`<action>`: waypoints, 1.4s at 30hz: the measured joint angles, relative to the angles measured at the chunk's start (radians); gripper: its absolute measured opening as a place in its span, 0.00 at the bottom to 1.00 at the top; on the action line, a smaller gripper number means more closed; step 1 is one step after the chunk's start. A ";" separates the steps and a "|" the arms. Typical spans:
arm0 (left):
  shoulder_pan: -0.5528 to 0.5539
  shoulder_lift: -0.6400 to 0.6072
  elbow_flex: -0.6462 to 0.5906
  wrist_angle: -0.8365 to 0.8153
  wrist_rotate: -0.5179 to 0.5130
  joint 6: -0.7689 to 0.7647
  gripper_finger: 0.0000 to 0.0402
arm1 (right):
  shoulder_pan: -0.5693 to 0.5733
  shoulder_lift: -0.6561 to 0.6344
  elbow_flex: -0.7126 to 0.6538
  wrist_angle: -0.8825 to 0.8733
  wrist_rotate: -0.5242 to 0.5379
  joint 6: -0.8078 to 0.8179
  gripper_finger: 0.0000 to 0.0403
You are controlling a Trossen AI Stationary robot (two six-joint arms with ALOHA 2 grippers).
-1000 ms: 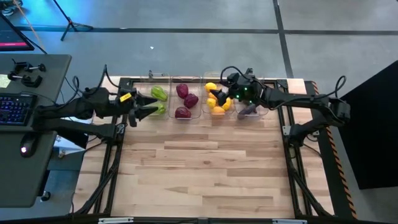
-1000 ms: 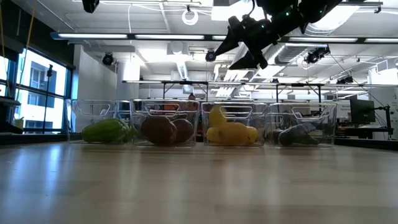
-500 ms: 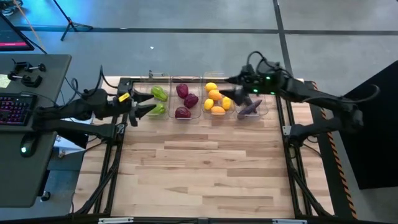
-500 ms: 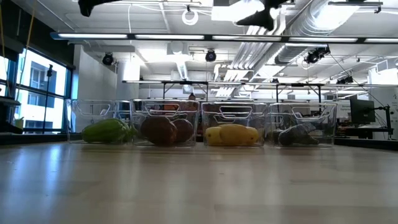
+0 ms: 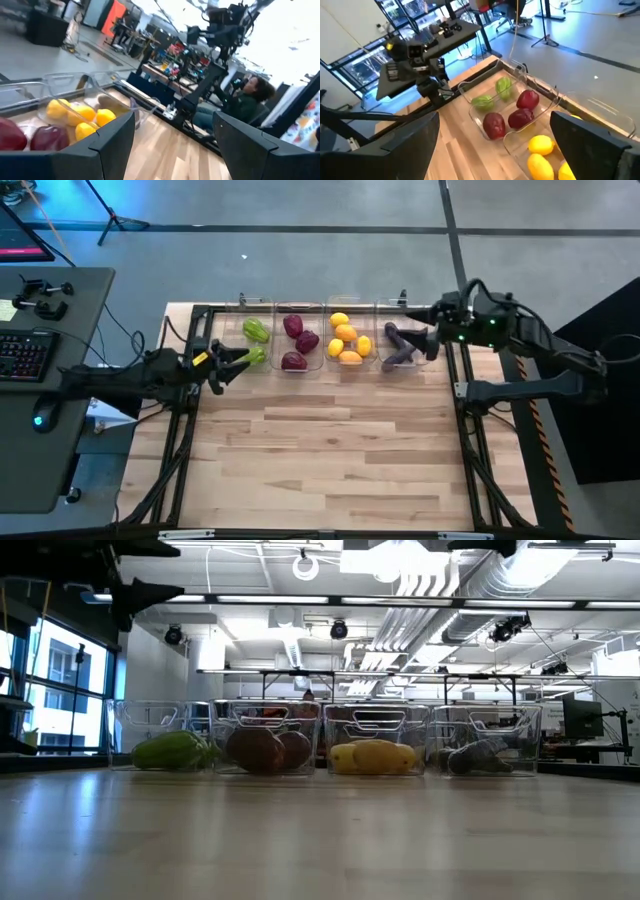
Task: Sort produce into baskets
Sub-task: Return to Home Position
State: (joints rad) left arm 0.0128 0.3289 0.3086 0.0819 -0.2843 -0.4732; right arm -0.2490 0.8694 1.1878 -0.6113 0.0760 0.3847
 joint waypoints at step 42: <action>0.000 -0.306 -0.271 -0.090 -0.155 -0.259 0.63 | 0.167 -0.867 -0.985 0.571 0.005 0.183 0.92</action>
State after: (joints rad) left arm 0.0128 0.0227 0.0380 -0.0077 -0.4396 -0.7321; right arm -0.0822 0.0021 0.2030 -0.0398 0.0813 0.5678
